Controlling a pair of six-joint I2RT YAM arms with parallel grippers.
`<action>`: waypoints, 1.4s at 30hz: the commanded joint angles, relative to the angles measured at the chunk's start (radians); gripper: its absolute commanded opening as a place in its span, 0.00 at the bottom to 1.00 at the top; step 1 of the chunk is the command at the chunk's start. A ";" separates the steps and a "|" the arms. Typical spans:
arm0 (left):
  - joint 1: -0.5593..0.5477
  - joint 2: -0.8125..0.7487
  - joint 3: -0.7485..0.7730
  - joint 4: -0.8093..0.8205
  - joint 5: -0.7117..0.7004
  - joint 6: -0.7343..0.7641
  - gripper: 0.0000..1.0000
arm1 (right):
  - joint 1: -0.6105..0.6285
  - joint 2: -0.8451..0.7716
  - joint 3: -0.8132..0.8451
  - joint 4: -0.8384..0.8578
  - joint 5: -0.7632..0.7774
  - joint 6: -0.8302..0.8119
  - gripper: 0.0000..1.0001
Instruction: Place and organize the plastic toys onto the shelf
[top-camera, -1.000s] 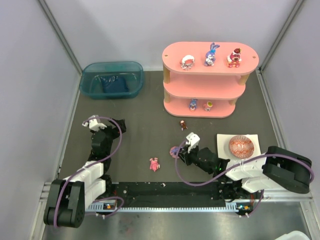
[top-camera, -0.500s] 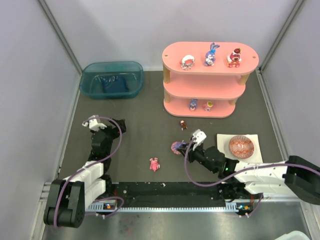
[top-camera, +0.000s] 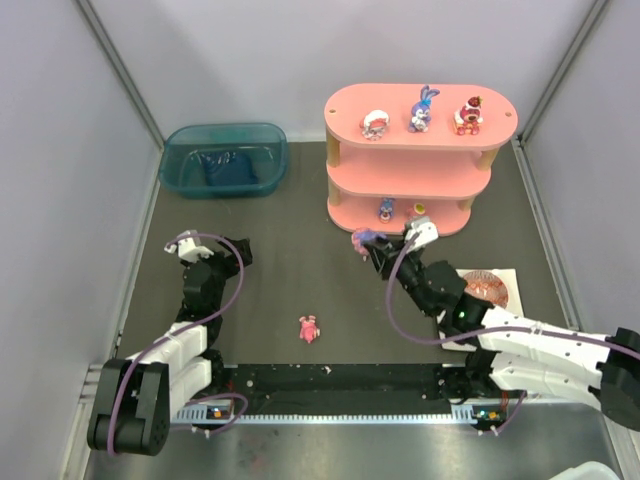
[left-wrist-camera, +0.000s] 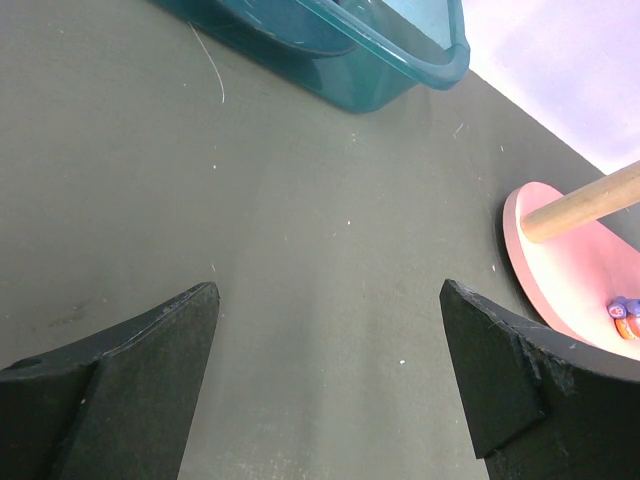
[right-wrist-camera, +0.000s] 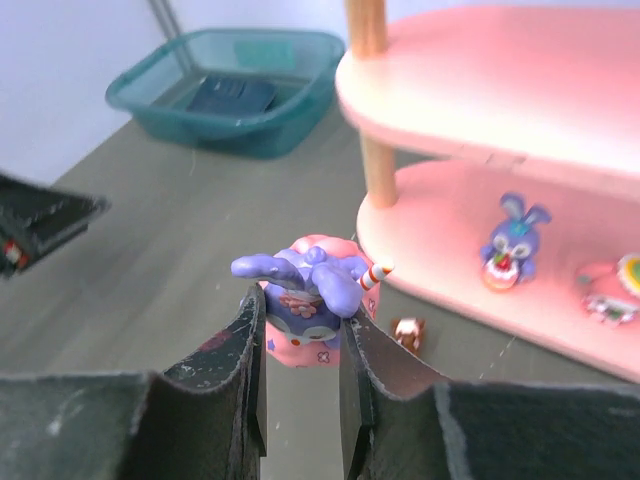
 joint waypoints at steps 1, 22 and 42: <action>0.002 0.004 0.013 0.050 0.001 -0.006 0.98 | -0.069 0.048 0.139 0.069 0.033 -0.045 0.00; 0.002 0.010 0.016 0.052 -0.002 -0.007 0.98 | -0.282 0.354 0.402 0.197 -0.008 -0.025 0.00; 0.002 0.007 0.016 0.050 -0.004 -0.007 0.98 | -0.293 0.498 0.599 0.011 0.171 0.076 0.00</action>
